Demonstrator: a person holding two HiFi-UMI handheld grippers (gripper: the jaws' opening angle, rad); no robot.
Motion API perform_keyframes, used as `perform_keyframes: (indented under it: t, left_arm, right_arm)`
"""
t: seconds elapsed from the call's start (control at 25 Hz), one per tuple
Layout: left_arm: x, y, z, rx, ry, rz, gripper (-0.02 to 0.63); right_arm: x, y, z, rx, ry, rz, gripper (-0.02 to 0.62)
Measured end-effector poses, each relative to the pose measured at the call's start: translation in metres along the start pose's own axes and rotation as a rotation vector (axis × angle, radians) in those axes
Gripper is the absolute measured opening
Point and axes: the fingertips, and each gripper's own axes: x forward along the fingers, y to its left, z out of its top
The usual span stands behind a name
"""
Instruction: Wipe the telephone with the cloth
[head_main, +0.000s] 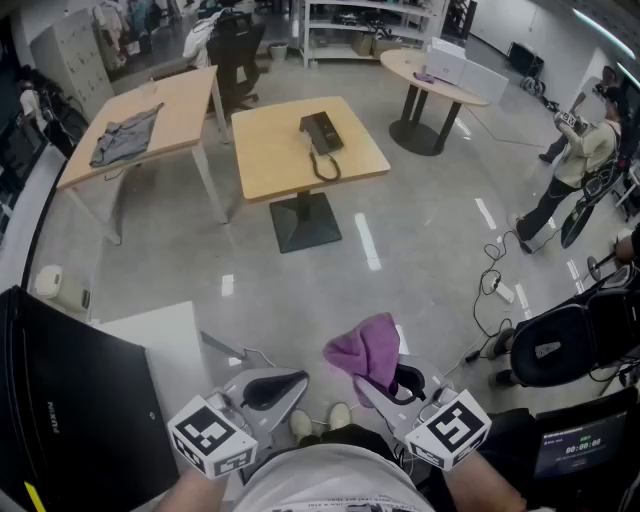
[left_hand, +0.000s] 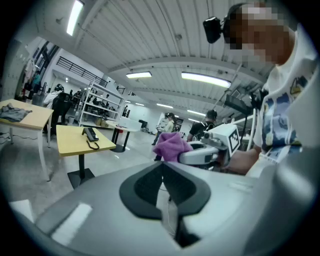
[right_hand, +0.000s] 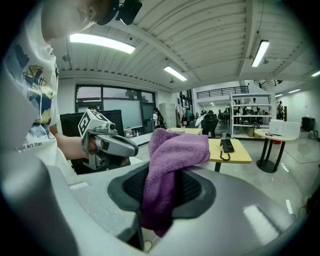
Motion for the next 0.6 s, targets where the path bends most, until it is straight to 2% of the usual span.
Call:
perform_keyframes:
  t: [0.6]
  left_arm:
    - [-0.005,0.012,0.001,-0.01,-0.012,-0.001,0.005]
  right_arm:
    - [0.015,0.001,0.004,0.019,0.016,0.013,0.117]
